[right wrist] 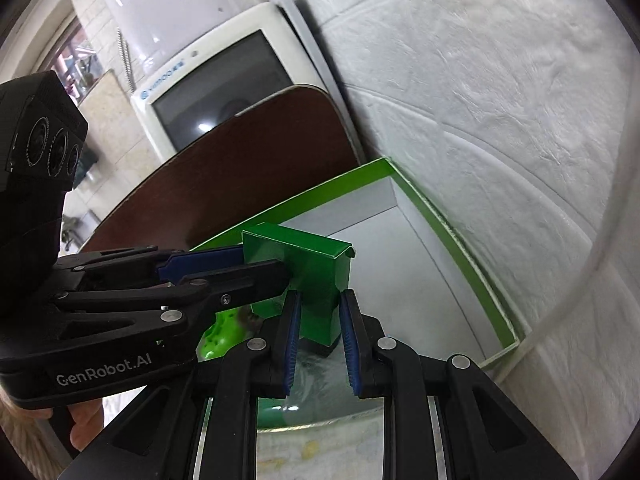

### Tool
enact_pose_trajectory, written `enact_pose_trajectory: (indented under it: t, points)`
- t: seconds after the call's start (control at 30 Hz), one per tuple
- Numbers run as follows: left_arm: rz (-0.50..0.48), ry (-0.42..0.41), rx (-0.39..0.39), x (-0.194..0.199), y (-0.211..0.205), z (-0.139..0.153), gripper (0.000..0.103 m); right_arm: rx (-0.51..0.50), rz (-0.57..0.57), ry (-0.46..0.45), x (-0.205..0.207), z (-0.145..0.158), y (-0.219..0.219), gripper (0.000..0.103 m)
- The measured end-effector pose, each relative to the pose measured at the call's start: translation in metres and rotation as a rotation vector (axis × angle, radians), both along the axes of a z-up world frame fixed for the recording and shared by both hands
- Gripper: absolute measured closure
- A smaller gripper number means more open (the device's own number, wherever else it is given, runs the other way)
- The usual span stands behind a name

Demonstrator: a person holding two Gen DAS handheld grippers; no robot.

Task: Organize rigid objects
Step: 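Lower the green square box into the storage box and open the right tool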

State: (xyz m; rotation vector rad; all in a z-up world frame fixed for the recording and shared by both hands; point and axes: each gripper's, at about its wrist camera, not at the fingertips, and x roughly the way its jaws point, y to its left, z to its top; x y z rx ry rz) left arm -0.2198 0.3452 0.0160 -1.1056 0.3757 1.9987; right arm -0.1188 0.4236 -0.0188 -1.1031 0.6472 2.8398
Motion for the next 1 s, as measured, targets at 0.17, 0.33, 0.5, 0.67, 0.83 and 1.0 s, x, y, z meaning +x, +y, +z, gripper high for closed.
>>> enact_pose_trajectory:
  t: [0.17, 0.33, 0.5, 0.67, 0.83, 1.0]
  points:
    - [0.001, 0.002, -0.027, -0.006, 0.010, -0.010, 0.075, 0.044, -0.043, -0.017, -0.009, -0.007, 0.002, 0.080]
    - [0.017, 0.008, -0.025, -0.005, 0.001, -0.012, 0.069, 0.043, -0.057, -0.026, -0.010, -0.014, 0.005, 0.080]
    - [0.064, 0.009, -0.002, -0.004, -0.022, -0.005, 0.059, 0.083, -0.074, -0.025, -0.002, -0.010, -0.004, 0.080]
    - [0.113, 0.073, 0.011, 0.012, -0.064, 0.013, 0.054, 0.090, -0.064, 0.014, 0.011, 0.007, -0.020, 0.080]
    - [0.186, 0.147, 0.031, 0.028, -0.123, 0.034, 0.048, 0.101, -0.016, 0.063, 0.019, 0.034, -0.047, 0.080]
    - [0.310, 0.232, 0.040, 0.037, -0.206, 0.052, 0.042, 0.132, 0.089, 0.109, 0.014, 0.058, -0.095, 0.080]
